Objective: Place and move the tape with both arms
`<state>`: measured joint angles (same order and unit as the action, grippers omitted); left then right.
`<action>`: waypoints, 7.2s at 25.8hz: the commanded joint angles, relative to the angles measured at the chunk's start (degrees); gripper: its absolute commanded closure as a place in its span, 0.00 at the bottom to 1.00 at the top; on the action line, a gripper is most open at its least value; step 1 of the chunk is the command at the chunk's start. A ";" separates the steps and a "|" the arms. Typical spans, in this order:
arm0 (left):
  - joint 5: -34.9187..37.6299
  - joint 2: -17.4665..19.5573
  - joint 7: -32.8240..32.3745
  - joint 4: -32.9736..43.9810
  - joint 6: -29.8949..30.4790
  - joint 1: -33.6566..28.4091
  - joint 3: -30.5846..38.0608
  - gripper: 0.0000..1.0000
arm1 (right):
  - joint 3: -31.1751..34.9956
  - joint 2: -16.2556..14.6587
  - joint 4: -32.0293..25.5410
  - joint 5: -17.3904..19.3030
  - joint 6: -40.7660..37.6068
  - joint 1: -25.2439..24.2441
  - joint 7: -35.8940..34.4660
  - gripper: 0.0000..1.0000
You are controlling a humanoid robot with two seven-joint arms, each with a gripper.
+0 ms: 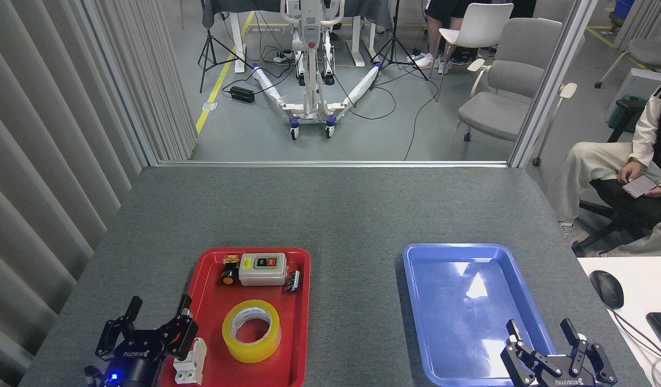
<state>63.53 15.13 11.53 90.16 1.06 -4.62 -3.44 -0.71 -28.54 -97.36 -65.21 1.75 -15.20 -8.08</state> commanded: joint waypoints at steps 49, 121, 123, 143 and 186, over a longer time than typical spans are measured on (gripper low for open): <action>-8.95 0.52 -58.46 1.77 1.31 16.66 -6.05 0.03 | 1.06 1.74 2.35 1.32 -2.89 0.17 -2.38 0.00; -32.94 -12.49 -15.92 -32.15 43.94 26.59 -28.03 1.00 | 0.97 1.21 2.35 4.92 -22.75 1.67 -2.38 0.00; -32.94 -14.51 -15.84 -33.47 43.94 27.12 -28.82 1.00 | 0.62 0.60 2.43 5.71 -27.68 2.37 -2.20 0.00; -32.86 -15.48 -15.48 -37.78 43.94 28.88 -29.96 1.00 | -6.94 -2.57 7.88 5.98 -46.75 10.46 -2.20 0.00; -29.87 -18.46 -16.28 -39.27 43.94 29.05 -32.86 1.00 | -17.57 -1.87 10.08 1.23 -46.75 13.53 -2.20 0.88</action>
<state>32.71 -3.27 -3.95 50.66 44.75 24.49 -35.62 -18.14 -30.40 -87.27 -63.85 -45.11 -1.70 -9.78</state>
